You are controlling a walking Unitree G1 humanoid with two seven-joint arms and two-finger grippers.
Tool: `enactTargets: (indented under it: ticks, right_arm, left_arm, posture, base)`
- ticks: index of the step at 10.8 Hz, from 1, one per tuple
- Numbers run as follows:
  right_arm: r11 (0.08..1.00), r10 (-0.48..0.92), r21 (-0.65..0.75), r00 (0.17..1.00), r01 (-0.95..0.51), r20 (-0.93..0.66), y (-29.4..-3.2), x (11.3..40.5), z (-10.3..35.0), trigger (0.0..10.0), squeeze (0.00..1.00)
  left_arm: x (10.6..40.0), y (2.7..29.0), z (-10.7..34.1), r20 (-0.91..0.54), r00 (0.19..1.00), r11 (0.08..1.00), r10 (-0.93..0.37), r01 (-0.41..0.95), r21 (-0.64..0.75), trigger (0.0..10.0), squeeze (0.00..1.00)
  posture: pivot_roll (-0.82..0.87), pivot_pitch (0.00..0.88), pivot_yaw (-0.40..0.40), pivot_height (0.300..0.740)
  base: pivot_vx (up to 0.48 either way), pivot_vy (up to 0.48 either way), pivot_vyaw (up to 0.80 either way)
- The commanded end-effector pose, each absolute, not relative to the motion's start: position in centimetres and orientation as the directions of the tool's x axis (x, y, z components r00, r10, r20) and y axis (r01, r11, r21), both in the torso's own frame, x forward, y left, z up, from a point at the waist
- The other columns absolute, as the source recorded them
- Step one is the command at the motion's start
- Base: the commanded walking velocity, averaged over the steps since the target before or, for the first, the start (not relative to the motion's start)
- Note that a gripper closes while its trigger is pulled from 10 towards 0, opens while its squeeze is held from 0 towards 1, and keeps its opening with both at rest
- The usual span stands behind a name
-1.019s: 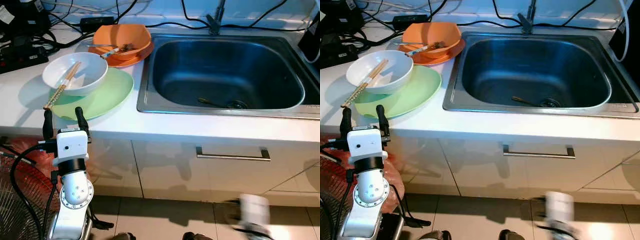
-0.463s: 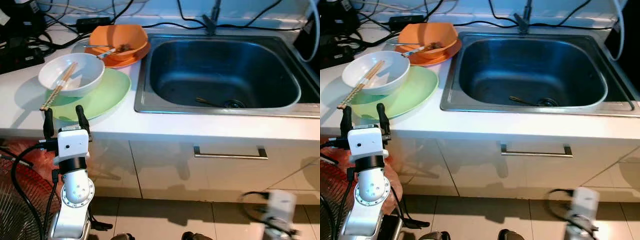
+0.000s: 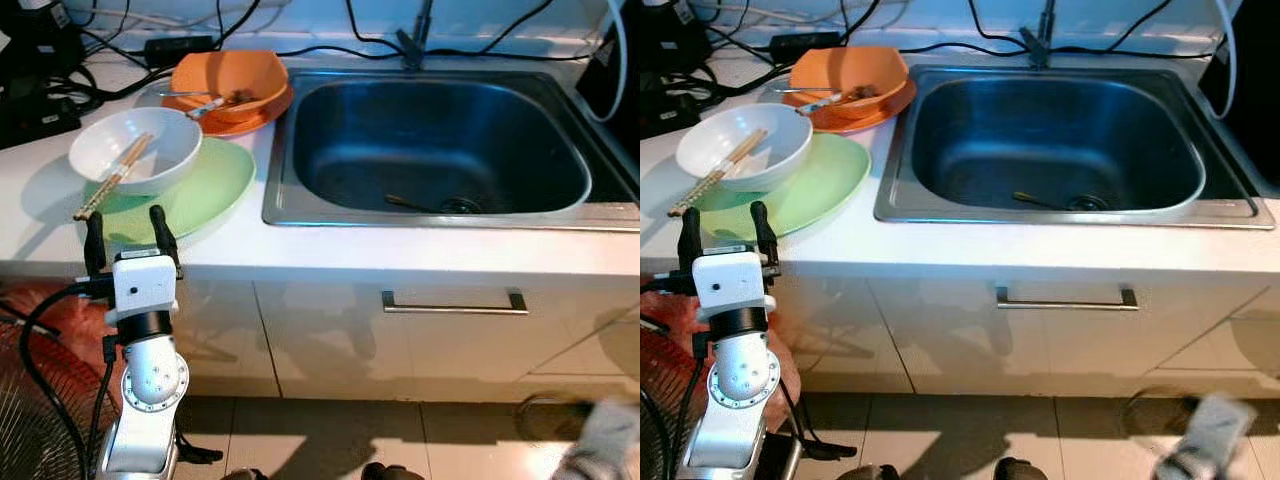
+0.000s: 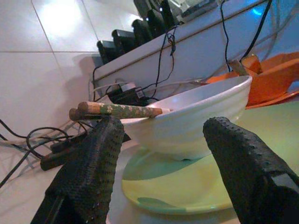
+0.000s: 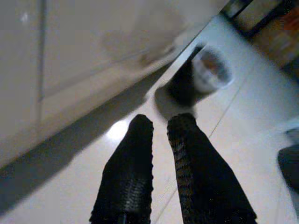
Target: Kitchen organization
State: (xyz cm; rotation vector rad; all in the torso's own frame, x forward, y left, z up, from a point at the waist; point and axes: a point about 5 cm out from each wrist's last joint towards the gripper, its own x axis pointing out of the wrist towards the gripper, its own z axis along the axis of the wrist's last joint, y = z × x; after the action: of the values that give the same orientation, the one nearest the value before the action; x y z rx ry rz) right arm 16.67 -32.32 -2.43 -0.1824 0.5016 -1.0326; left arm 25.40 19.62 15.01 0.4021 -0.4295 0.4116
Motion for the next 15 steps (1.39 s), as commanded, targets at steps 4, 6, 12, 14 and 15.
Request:
enactTargets:
  ticks: [4, 6, 12, 14, 15]
  right_arm:
    - [0.064, -0.991, -0.374, 0.103, 0.925, 0.085, -36.9, 15.6, 4.7, 10.0, 0.00]
    - [0.064, -0.973, -0.309, 0.128, 0.949, 0.193, -36.3, 17.5, 8.0, 10.0, 0.00]
    - [0.474, -0.786, -0.082, 0.464, 0.877, 0.410, -31.1, 25.8, 19.5, 10.0, 0.00]
    - [0.714, -0.636, -0.047, 0.676, 0.698, 0.373, -28.4, 29.2, 20.6, 10.0, 0.00]
    - [0.816, -0.550, 0.012, 0.769, 0.578, 0.325, -27.2, 30.8, 20.7, 10.0, 0.00]
  left_arm:
    - [25.7, 19.8, 14.5, 0.454, 0.844, 0.846, 0.286, -0.445, 0.293, 10.0, 0.00]
    - [25.7, 19.8, 14.4, 0.454, 0.844, 0.847, 0.285, -0.443, 0.293, 10.0, 0.00]
    - [25.7, 19.7, 14.3, 0.460, 0.840, 0.846, 0.287, -0.447, 0.289, 10.0, 0.00]
    - [26.0, 19.5, 14.6, 0.470, 0.840, 0.847, 0.272, -0.441, 0.297, 10.0, 0.00]
    - [26.2, 19.6, 14.8, 0.477, 0.835, 0.845, 0.273, -0.445, 0.296, 10.0, 0.00]
  posture:
    - [-0.03, 0.119, 0.007, 0.740]
    - [-0.03, 0.117, 0.008, 0.740]
    - [-0.03, 0.114, -0.001, 0.740]
    - [-0.02, 0.106, -0.008, 0.740]
    - [-0.01, 0.101, -0.010, 0.740]
  base:
    - [0.000, 0.000, 0.00]
    - [0.000, 0.000, 0.00]
    - [0.000, 0.000, 0.00]
    - [0.000, 0.000, 0.00]
    - [0.000, 0.000, 0.00]
